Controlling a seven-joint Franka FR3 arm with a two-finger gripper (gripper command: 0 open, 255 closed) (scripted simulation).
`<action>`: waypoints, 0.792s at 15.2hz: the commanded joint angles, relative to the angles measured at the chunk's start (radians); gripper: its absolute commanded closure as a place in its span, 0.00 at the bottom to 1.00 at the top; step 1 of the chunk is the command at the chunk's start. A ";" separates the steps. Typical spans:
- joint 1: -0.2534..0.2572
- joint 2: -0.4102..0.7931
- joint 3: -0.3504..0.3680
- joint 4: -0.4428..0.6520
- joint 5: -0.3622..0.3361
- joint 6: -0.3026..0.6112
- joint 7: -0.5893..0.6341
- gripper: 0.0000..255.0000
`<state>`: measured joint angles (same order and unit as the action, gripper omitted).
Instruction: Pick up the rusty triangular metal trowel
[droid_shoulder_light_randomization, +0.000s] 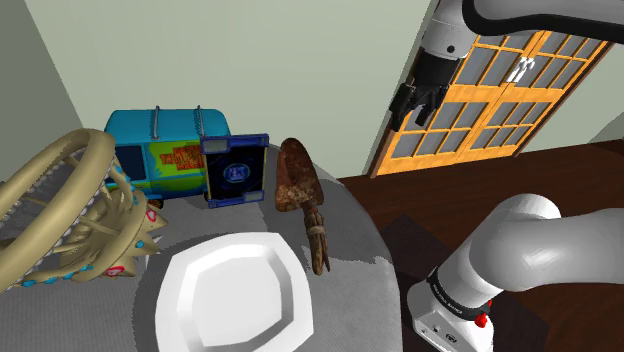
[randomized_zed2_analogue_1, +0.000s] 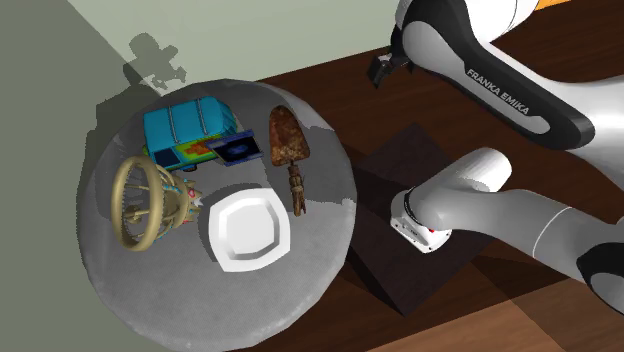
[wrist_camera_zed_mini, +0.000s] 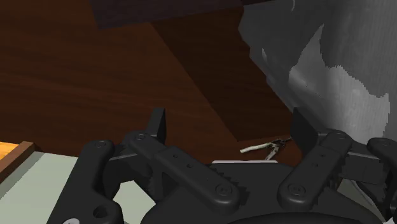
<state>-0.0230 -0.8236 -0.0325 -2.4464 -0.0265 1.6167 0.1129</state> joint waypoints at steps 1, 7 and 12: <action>0.000 0.000 0.000 0.000 0.000 0.000 0.000 0.00; 0.036 -0.022 0.149 -0.022 0.118 -0.019 0.202 0.00; 0.063 0.007 0.274 -0.002 0.219 -0.016 0.372 0.00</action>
<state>0.0345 -0.8184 0.2174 -2.4487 0.1710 1.6000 0.4480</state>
